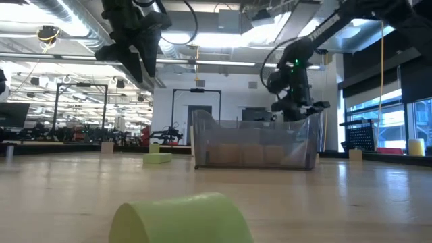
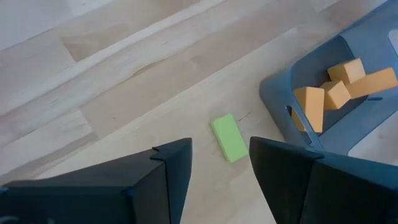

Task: Sort & place blocks by color
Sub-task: Put the brown block into the white bin

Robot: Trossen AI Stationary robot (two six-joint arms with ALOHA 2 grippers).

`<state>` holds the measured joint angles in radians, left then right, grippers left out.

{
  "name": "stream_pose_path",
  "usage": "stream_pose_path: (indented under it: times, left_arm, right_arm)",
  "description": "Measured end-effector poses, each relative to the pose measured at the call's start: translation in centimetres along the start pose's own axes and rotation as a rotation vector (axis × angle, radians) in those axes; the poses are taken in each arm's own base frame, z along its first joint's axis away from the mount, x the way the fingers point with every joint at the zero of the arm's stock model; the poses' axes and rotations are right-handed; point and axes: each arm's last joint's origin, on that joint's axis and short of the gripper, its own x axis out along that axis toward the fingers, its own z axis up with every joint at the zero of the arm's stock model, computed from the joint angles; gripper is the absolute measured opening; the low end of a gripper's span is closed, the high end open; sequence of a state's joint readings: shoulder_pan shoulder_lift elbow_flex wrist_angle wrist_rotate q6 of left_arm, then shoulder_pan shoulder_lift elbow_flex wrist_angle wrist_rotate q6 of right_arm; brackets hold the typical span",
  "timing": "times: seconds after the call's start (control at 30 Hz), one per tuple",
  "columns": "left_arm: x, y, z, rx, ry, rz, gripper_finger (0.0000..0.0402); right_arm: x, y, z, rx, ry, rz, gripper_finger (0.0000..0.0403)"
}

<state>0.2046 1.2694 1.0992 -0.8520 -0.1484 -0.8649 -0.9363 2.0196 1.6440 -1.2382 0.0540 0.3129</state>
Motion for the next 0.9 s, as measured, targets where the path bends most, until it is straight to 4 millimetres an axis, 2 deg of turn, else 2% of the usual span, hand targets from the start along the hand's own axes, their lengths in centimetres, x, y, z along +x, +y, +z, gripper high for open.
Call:
stream_pose_path:
  times: [0.27, 0.6, 0.8, 0.9]
  left_arm:
    - [0.0, 0.1, 0.1, -0.012, -0.002, 0.001, 0.0153]
    - [0.0, 0.1, 0.1, -0.021, -0.002, 0.001, 0.0153]
    - [0.0, 0.1, 0.1, -0.021, -0.002, 0.001, 0.0153]
    - [0.0, 0.1, 0.1, -0.021, -0.002, 0.001, 0.0153]
  right_arm:
    - [2.8, -1.2, 1.2, 0.092, 0.084, 0.003, 0.0251]
    - [5.3, -2.2, 2.1, 0.097, 0.145, -0.005, 0.0251]
    - [5.8, -2.1, 2.3, 0.067, 0.145, -0.003, 0.0251]
    - [5.8, -1.9, 2.4, 0.045, 0.142, 0.052, 0.0251]
